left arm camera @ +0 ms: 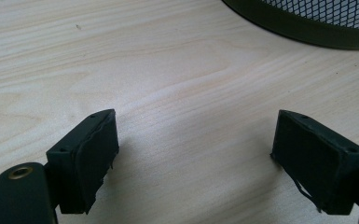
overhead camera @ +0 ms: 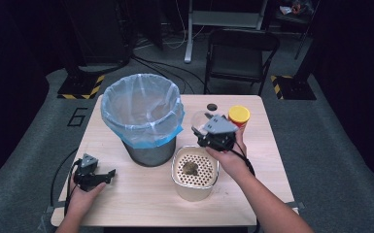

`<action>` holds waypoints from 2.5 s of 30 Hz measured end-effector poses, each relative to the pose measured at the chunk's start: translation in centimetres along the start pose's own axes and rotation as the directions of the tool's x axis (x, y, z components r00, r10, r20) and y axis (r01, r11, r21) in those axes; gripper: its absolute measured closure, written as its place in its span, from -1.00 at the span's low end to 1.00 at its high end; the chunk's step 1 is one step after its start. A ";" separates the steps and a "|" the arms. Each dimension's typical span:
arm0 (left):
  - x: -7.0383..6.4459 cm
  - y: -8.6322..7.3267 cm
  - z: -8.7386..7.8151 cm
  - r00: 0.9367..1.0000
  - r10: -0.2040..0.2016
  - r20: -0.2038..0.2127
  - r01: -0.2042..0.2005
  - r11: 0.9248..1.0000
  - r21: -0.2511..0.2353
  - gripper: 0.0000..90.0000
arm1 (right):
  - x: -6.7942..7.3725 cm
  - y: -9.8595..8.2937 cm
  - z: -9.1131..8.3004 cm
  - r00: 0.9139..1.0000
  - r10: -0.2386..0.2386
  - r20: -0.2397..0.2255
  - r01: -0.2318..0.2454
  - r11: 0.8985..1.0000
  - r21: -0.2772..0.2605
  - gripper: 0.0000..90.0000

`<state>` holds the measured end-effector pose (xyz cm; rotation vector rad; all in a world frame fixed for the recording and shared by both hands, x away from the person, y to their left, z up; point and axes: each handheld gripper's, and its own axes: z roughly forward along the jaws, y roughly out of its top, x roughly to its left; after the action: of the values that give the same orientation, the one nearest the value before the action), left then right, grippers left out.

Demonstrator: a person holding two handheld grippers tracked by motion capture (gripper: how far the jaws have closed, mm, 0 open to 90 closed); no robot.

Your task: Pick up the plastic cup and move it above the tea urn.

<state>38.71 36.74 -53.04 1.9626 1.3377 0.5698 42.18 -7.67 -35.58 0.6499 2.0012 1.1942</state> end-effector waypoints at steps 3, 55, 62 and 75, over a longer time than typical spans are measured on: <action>0.0 0.0 0.0 1.000 0.007 -0.004 -0.007 1.000 0.001 -0.69 | -1.6 0.1 0.2 0.951 0.305 -0.060 -0.307 0.951 -0.028 -0.18; 0.1 0.1 0.0 1.000 0.008 0.000 -0.008 1.000 0.004 -0.69 | 0.4 17.8 5.3 0.936 0.198 -0.291 -0.211 0.977 -0.014 -0.25; 0.1 0.1 0.0 1.000 0.009 0.000 -0.009 1.000 0.004 -0.69 | 0.6 17.4 7.4 0.936 0.221 -0.274 -0.228 0.974 0.006 -0.27; 0.1 0.1 0.0 1.000 0.008 -0.001 -0.008 1.000 0.004 -0.69 | 1.1 17.1 9.1 0.929 0.248 -0.275 -0.242 0.969 0.053 -0.27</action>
<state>38.75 36.81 -52.98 1.9720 1.3326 0.5724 49.62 5.68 -23.63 0.7960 2.2145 1.4881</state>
